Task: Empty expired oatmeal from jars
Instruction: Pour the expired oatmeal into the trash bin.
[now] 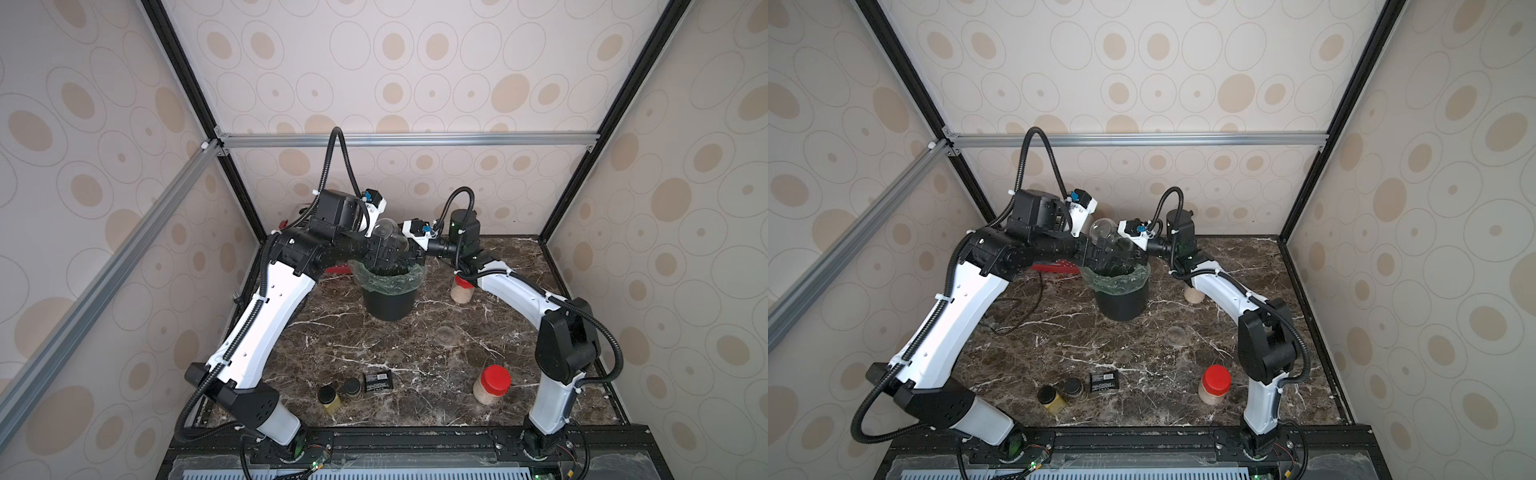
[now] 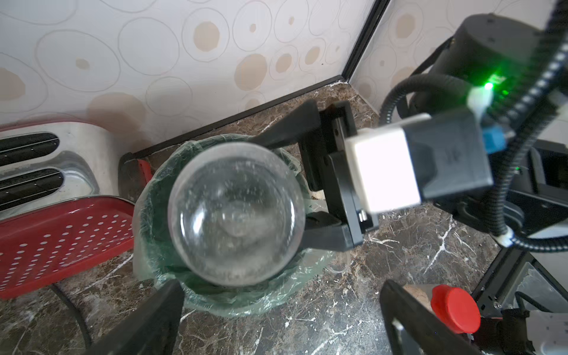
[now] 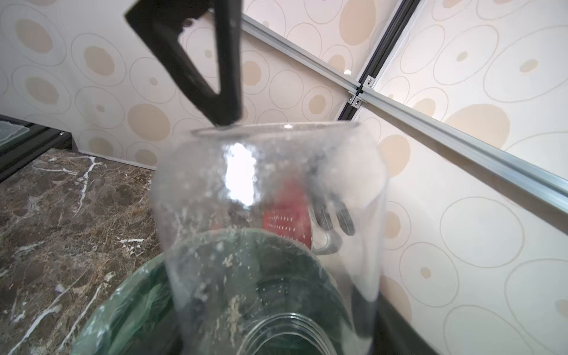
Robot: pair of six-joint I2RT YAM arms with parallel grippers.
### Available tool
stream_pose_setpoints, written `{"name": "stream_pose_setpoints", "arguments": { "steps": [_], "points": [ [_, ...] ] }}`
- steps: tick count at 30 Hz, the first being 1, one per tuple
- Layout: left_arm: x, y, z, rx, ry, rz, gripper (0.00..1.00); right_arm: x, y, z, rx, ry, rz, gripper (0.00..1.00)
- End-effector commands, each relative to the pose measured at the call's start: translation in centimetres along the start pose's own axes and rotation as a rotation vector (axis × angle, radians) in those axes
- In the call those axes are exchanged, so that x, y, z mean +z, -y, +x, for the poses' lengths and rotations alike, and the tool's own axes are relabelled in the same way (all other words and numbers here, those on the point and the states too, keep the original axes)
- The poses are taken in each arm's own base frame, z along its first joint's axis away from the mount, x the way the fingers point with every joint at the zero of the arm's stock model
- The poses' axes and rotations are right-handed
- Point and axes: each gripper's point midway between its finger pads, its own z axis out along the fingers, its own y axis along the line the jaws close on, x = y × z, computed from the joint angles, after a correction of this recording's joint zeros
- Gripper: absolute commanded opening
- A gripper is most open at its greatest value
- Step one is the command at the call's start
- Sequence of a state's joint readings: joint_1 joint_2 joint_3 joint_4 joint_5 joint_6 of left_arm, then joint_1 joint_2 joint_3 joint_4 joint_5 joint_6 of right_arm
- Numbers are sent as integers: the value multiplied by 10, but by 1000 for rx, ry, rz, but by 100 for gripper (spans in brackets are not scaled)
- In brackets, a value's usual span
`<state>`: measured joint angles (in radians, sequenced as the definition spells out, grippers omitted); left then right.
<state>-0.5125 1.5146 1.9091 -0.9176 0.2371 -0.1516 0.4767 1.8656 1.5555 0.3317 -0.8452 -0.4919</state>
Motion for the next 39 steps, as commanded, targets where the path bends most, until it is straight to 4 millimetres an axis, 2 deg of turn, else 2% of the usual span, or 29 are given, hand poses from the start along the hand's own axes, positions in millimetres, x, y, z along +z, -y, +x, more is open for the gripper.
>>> {"name": "stream_pose_setpoints", "arguments": {
  "steps": [1, 5, 17, 26, 32, 35, 37, 39],
  "points": [
    [-30, 1, -17, 23, 140, -21, 99, 2, 13, -16, 54, 65, 41, 38],
    [-36, -2, -12, 6, 156, -29, 99, 0, 18, -18, 123, 112, 98, 33],
    [-27, 0, -8, -33, 166, -3, 99, -8, 23, -32, 390, 106, 262, 25],
    [-26, 0, -11, -55, 200, 5, 99, -13, 22, -46, 473, 186, 263, 23],
    [-25, 6, -14, -45, 207, 42, 99, -16, 23, -44, 489, 141, 281, 22],
    [-23, 6, -14, -50, 205, 39, 99, -6, 16, -38, 573, 126, 254, 15],
    [-21, 5, -17, -69, 206, 41, 99, -8, 19, -33, 614, 111, 292, 13],
    [-21, 7, -16, -83, 202, 52, 99, -11, 23, -37, 596, 100, 318, 13]
  ]
}}
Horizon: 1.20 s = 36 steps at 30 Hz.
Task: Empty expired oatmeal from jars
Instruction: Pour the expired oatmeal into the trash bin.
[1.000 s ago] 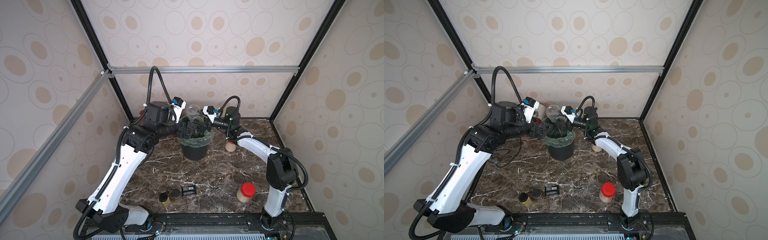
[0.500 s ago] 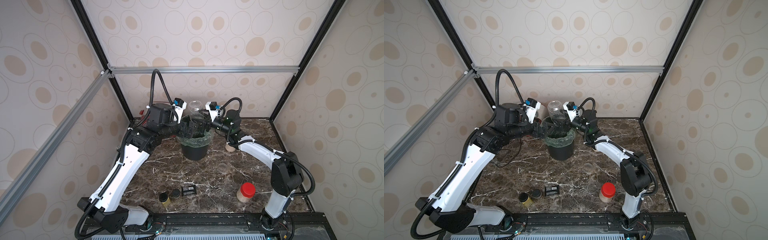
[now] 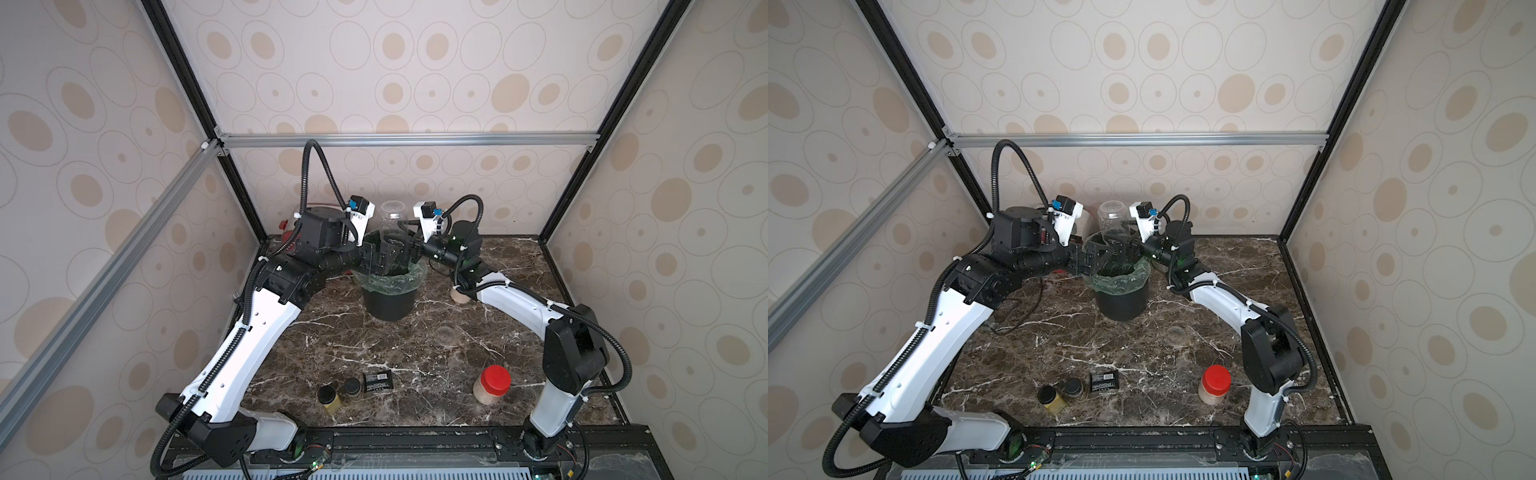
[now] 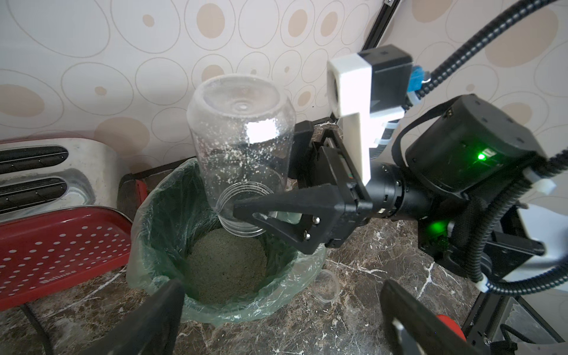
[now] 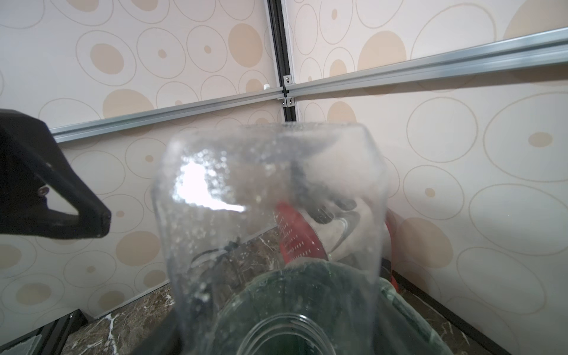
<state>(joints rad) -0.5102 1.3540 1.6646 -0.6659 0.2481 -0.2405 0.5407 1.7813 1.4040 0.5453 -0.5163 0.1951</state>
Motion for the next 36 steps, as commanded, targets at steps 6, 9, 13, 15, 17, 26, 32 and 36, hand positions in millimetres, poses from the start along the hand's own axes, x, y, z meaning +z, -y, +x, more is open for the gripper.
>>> {"name": "stream_pose_setpoints", "arguments": {
  "steps": [6, 9, 13, 15, 17, 26, 32, 36],
  "points": [
    [-1, -2, -19, -22, 68, 1, 99, 3, 0, -17, 45, -80, 62, 6],
    [3, -7, -20, -39, 55, 1, 99, -2, -6, -24, 25, -58, 55, 3],
    [8, -9, -22, -48, 48, 2, 99, -2, -6, -22, 12, -101, 62, 0],
    [10, -11, -22, -52, 45, 2, 99, -4, -6, -17, 14, -121, 67, 0],
    [11, -10, -24, -55, 46, 8, 99, -5, -5, -12, 16, -136, 71, 0],
    [16, -15, -18, -64, 7, 6, 99, -3, -9, -1, -34, -202, 36, 0],
    [23, -20, -8, -90, -28, 23, 99, -1, -20, -1, -110, -199, -46, 0],
    [17, -22, -13, -113, -25, 39, 99, -1, -27, 9, -149, -228, -98, 0]
  ]
}}
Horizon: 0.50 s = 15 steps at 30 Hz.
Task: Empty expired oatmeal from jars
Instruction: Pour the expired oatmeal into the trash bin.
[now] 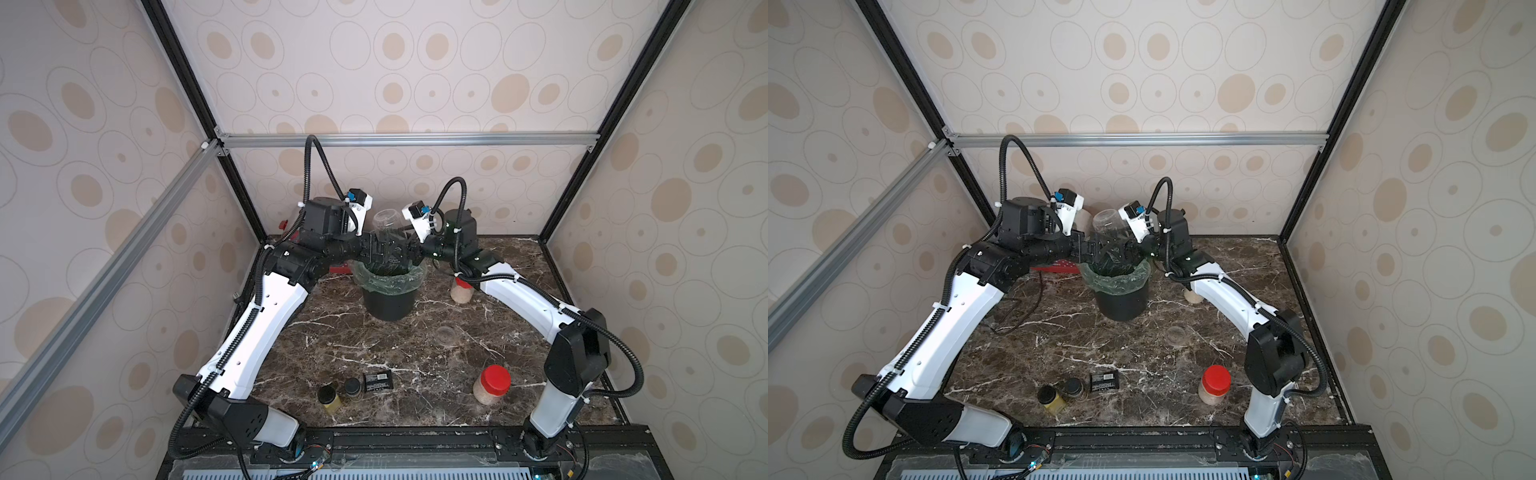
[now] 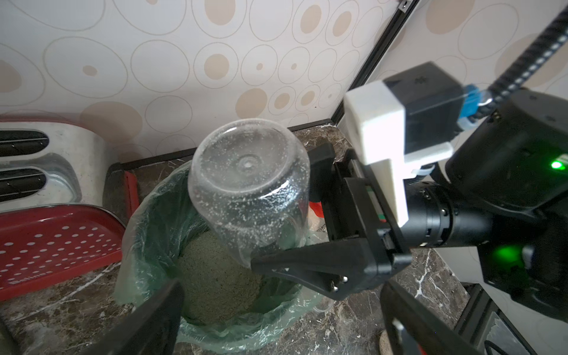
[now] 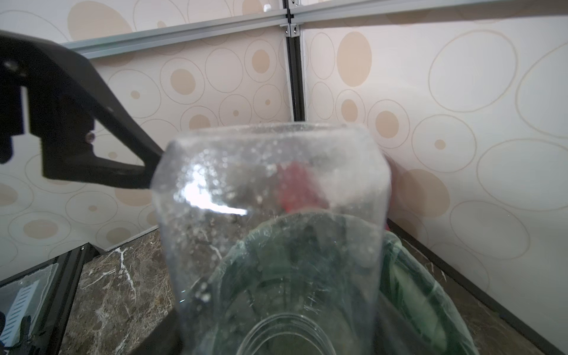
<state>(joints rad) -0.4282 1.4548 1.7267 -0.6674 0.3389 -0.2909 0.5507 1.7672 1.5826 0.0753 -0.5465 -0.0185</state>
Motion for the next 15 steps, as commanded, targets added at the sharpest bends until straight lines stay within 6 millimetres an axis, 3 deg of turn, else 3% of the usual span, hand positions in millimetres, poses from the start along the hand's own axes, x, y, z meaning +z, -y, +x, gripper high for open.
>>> {"name": "stream_pose_setpoints", "arguments": {
  "steps": [1, 3, 6, 9, 15],
  "points": [
    [-10, 3, -9, -18, 11, 31, 99, 5, -13, 2, -108, 9, -72, 0],
    [-11, 2, -8, -15, 9, 28, 99, 8, -7, 10, -123, -17, -61, 0],
    [-13, 5, -6, -8, 6, 46, 99, 7, -13, -2, -164, 12, -101, 0],
    [-16, 7, -7, 13, -7, 47, 99, 14, -12, 3, -192, -23, -131, 0],
    [-3, -6, -10, 2, -28, 3, 99, 5, -35, -9, -234, 44, -232, 0]
  ]
}}
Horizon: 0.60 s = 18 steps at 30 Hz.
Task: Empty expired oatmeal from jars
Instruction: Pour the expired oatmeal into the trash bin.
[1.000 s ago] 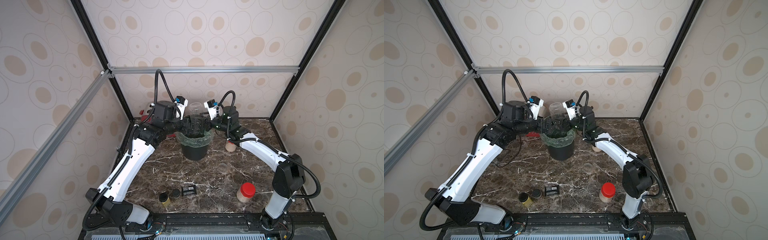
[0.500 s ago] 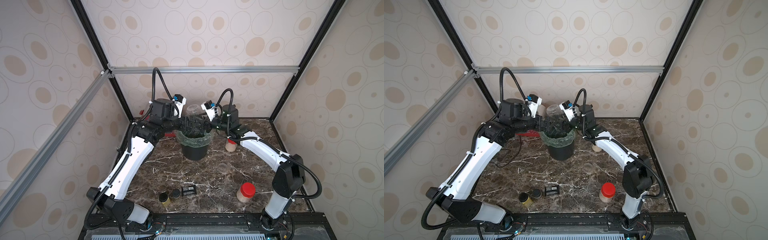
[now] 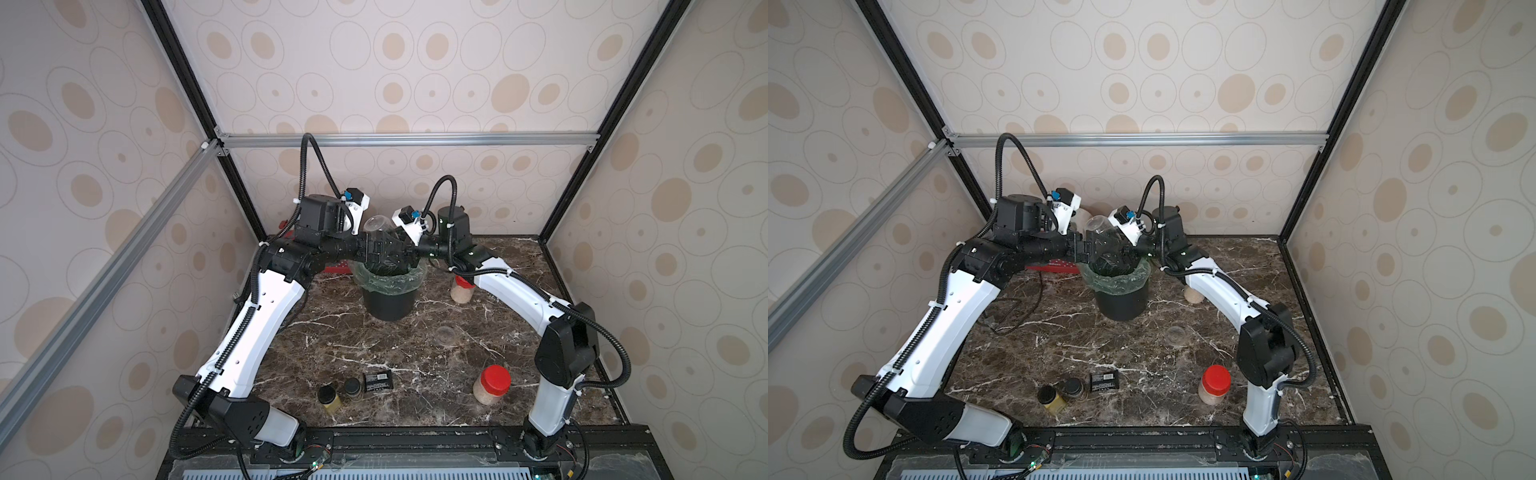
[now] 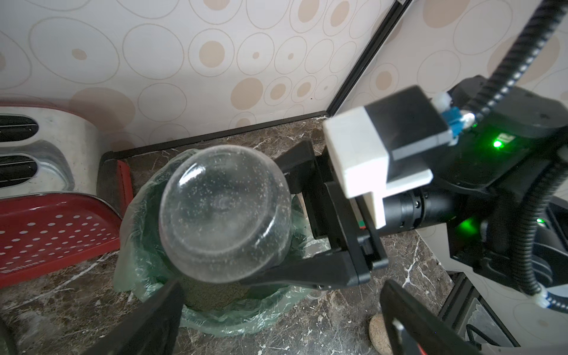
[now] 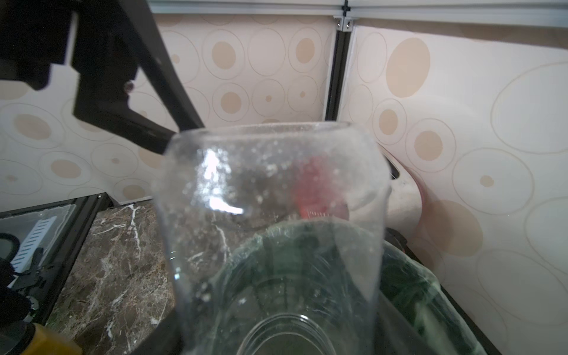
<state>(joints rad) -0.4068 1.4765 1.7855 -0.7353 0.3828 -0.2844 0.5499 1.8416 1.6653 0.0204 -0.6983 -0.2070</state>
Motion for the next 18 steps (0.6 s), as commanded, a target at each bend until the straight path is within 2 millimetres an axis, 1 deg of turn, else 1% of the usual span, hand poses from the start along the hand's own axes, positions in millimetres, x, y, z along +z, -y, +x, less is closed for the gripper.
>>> {"name": "stream_pose_setpoints", "arguments": {
  "steps": [1, 5, 7, 13, 18],
  "points": [
    [4, -7, -12, 7, 5, -18, 99, -8, -18, -21, -80, 70, -76, 0],
    [16, -7, -23, -18, 23, 3, 99, -9, -22, -28, -82, 98, -95, 0],
    [19, -5, -27, -27, 36, 16, 96, -10, -24, -30, -85, 115, -102, 0],
    [29, -4, -27, -50, 28, 37, 88, -9, -24, -34, -87, 140, -108, 0],
    [34, -4, -23, -67, 12, 51, 70, -6, -20, -32, -78, 148, -97, 0]
  ]
}}
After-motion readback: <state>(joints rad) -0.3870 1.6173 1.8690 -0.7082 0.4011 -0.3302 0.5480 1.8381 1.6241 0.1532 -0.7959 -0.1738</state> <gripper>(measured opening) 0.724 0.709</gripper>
